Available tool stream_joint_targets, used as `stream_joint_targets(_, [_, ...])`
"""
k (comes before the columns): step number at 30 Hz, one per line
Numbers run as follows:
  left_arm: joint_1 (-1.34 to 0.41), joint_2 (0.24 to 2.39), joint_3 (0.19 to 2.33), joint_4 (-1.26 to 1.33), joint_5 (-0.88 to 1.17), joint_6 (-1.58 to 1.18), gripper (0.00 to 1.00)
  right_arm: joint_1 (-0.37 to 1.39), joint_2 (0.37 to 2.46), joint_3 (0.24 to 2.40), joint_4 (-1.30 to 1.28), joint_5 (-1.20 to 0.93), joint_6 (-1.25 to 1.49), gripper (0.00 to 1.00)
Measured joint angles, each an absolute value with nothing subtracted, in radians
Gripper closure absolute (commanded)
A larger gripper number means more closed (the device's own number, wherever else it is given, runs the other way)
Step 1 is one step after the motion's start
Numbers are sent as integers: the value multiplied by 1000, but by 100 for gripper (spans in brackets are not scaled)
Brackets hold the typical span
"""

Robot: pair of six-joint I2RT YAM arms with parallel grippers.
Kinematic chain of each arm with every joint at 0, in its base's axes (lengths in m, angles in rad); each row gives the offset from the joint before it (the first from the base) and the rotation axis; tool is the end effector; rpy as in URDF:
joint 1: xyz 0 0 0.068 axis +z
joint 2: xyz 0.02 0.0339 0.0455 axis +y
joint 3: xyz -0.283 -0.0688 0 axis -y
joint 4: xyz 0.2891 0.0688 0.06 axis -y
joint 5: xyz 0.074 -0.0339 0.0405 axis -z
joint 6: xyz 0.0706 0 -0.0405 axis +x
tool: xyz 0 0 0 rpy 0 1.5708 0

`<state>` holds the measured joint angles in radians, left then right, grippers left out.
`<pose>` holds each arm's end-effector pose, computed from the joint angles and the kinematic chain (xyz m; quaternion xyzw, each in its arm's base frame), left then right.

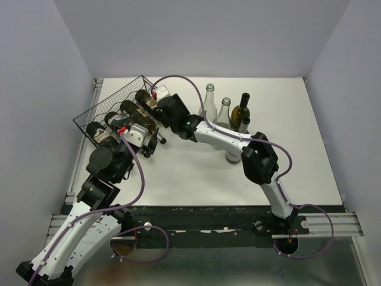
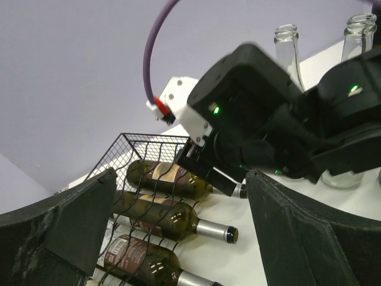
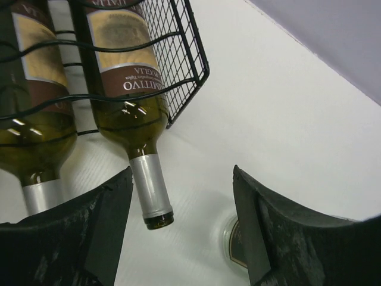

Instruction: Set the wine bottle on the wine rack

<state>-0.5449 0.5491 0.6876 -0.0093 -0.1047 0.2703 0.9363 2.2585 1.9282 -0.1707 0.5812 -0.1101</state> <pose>0.1746 -0.0972 0.3791 0.2252 0.6207 -0.0685 0.7479 0.3924 0.4677 0.2313 -0.2853 0.7870 -0.0297 0.5463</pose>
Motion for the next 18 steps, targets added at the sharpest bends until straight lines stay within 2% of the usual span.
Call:
stream_joint_targets(7, [-545,532,688,-3,-113,257,1,936,2072,1862,-291,483,4,24])
stream_joint_targets(10, [-540,545,694,-4,-179,201,1,936,1983,1853,-385,426,71,24])
stream_joint_targets(12, [-511,584,722,-33,-198,148,1,936,1919,1852,-442,394,111,25])
stream_joint_targets(18, [-417,785,852,-139,-176,-29,1,936,1706,1851,-567,318,212,34])
